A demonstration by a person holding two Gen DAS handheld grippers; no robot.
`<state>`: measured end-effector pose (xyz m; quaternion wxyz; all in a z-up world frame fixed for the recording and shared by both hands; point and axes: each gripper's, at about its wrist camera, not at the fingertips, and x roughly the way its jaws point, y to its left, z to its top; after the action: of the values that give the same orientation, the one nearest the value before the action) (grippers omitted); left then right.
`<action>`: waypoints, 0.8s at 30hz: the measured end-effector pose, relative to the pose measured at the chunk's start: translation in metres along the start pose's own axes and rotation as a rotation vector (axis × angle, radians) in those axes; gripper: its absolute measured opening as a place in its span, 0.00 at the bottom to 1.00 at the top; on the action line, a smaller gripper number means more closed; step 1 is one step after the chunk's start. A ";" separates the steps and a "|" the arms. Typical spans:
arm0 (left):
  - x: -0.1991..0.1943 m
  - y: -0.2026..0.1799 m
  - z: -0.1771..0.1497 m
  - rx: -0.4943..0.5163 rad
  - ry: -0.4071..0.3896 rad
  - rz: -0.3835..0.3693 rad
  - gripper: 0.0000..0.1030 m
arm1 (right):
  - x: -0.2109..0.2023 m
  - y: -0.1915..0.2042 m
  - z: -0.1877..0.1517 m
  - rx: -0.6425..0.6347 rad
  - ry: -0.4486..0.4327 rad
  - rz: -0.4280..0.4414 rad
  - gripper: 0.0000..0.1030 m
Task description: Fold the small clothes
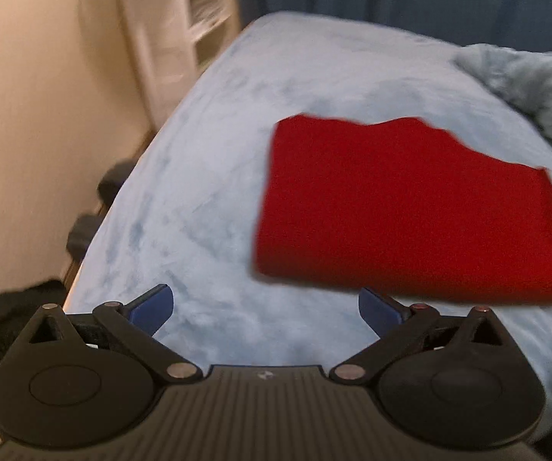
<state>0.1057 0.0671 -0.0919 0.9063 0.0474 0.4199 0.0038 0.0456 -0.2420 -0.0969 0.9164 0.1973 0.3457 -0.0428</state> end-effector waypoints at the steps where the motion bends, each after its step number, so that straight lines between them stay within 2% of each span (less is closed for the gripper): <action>1: -0.011 -0.005 -0.003 0.014 -0.012 -0.015 1.00 | -0.010 0.006 -0.002 -0.019 -0.032 0.000 0.99; 5: -0.039 -0.013 -0.014 0.016 -0.036 -0.039 1.00 | -0.038 0.007 -0.007 -0.041 -0.107 -0.008 0.99; 9: -0.052 -0.010 -0.021 0.000 -0.046 -0.004 1.00 | -0.061 -0.020 -0.009 0.073 -0.143 -0.026 0.99; 13: -0.044 -0.004 -0.022 -0.014 -0.014 0.045 1.00 | -0.062 -0.047 -0.009 0.082 -0.203 -0.103 0.98; 15: -0.032 -0.003 -0.018 -0.023 0.017 0.067 1.00 | -0.045 -0.061 0.002 0.076 -0.216 -0.139 0.92; 18: -0.014 -0.001 -0.013 -0.055 0.053 0.080 1.00 | 0.002 -0.088 0.028 0.111 -0.195 -0.183 0.90; 20: -0.001 -0.002 -0.008 -0.067 0.077 0.084 1.00 | 0.037 -0.099 0.044 0.103 -0.162 -0.225 0.90; 24: 0.023 -0.008 0.003 -0.058 0.109 0.105 1.00 | 0.112 -0.108 0.069 0.081 -0.071 -0.256 0.89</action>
<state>0.1229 0.0598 -0.1082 0.8817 0.0430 0.4651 0.0658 0.1499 -0.3623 -0.1582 0.9062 0.1869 0.3337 -0.1803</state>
